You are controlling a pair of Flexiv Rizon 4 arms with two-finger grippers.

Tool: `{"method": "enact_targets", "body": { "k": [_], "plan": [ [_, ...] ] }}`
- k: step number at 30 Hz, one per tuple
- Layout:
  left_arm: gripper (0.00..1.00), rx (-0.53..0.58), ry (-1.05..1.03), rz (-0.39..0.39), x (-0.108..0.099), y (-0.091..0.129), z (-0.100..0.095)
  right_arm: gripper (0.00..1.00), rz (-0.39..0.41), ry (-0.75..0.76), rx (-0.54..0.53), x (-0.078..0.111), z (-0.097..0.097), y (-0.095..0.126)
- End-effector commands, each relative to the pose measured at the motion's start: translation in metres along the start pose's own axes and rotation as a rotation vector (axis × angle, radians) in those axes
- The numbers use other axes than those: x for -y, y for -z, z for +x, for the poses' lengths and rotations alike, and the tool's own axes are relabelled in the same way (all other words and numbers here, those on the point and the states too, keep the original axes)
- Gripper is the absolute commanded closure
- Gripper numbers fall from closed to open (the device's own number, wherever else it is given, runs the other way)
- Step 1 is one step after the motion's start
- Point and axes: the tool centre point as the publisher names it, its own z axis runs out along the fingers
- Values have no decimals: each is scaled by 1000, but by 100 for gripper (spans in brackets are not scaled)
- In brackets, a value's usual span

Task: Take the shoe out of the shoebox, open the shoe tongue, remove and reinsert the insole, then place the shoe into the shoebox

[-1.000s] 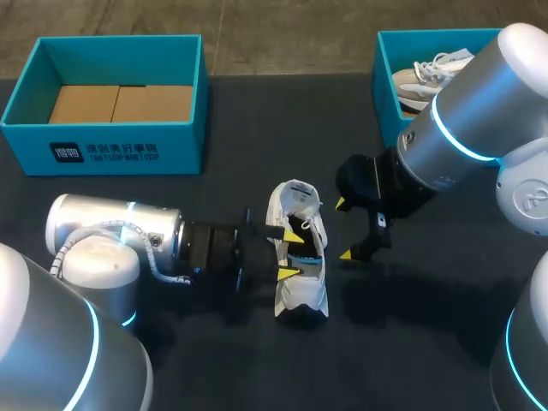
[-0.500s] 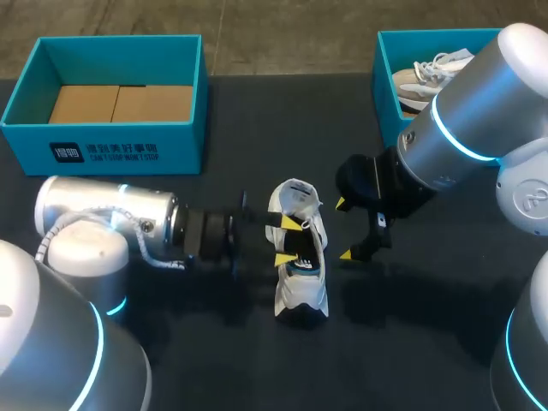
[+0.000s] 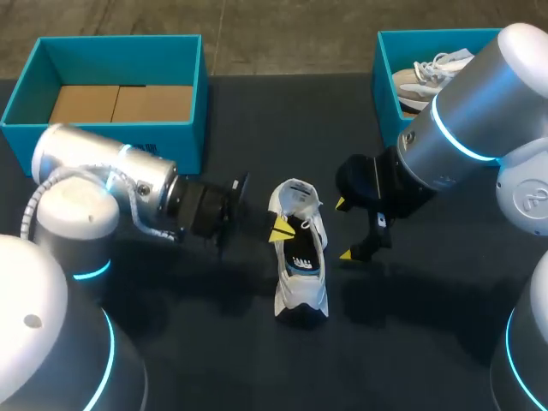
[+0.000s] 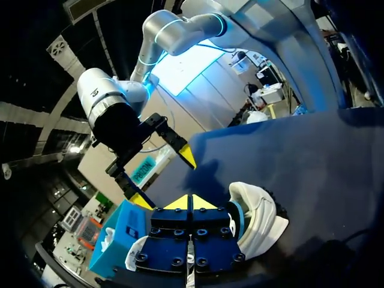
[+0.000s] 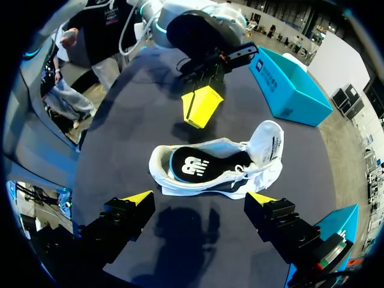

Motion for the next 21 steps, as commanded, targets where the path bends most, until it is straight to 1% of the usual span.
{"method": "enact_targets", "body": {
  "k": [1,6,10,17,19,21],
  "plan": [
    [100,-116,-2,12,-1,3,-3,0,0,1,2,0,1,-1],
    [100,-220,-14,15,0,7,-3,0,0,1,2,0,1,-1],
    [100,-282,-25,9,0,9,0,0,0,1,2,0,1,-1],
    [100,-284,-26,10,0,10,2,0,0,1,2,0,1,-1],
    [100,-284,-26,10,0,10,2,0,-1,3,2,4,-5,4],
    [100,-284,-26,10,0,10,2,0,16,-6,3,9,-10,12]
  ]
}}
